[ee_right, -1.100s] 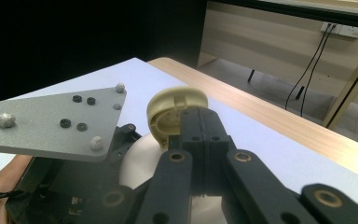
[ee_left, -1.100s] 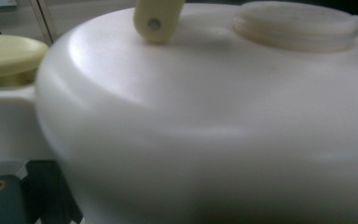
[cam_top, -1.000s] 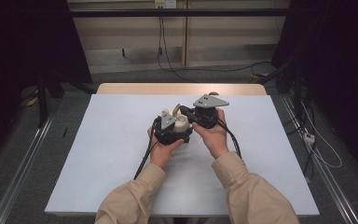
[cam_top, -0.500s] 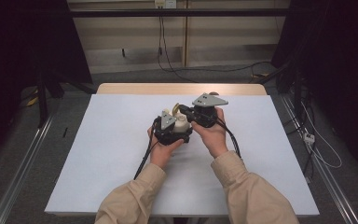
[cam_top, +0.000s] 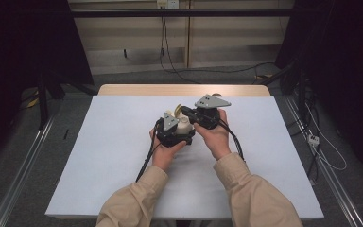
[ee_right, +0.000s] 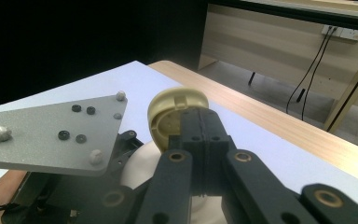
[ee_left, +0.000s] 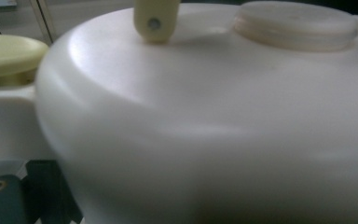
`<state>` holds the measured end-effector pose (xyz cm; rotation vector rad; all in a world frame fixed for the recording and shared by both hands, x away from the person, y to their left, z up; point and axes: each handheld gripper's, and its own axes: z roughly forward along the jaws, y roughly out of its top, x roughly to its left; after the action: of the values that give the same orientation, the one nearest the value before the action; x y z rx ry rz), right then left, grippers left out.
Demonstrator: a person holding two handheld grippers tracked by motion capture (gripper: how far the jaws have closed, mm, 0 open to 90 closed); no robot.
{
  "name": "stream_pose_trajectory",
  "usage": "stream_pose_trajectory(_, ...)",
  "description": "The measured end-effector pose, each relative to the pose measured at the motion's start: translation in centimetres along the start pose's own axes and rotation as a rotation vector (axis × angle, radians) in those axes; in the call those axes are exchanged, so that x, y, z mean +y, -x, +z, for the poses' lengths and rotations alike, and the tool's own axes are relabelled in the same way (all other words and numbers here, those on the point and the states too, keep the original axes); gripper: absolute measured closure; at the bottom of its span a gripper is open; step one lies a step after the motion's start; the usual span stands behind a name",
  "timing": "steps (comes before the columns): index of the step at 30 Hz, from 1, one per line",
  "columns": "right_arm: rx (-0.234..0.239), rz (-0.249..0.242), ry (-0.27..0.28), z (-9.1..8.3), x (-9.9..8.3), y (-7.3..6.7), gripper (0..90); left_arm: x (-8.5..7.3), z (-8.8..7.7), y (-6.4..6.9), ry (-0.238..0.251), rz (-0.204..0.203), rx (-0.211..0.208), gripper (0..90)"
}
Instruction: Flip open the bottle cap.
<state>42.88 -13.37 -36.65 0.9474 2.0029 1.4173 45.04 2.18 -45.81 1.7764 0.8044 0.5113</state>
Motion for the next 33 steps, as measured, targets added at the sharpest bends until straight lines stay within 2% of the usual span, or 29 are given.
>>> stream_pose_trajectory(24, 0.007, -0.004, 0.002, 0.34, 0.17, -0.03, 90.0, -0.01, 0.01, 0.03, 0.001, -0.006, 0.001, 5.2)
stream_pose_trajectory(25, 0.006, -0.005, 0.003, 0.36, 0.17, -0.03, 90.0, 0.02, -0.02, -0.08, -0.002, 0.012, 0.001, 5.2)
stream_pose_trajectory(33, 0.007, -0.008, 0.001, 0.54, 0.21, -0.07, 90.0, -0.01, 0.01, 0.02, 0.002, -0.006, 0.001, 5.2)
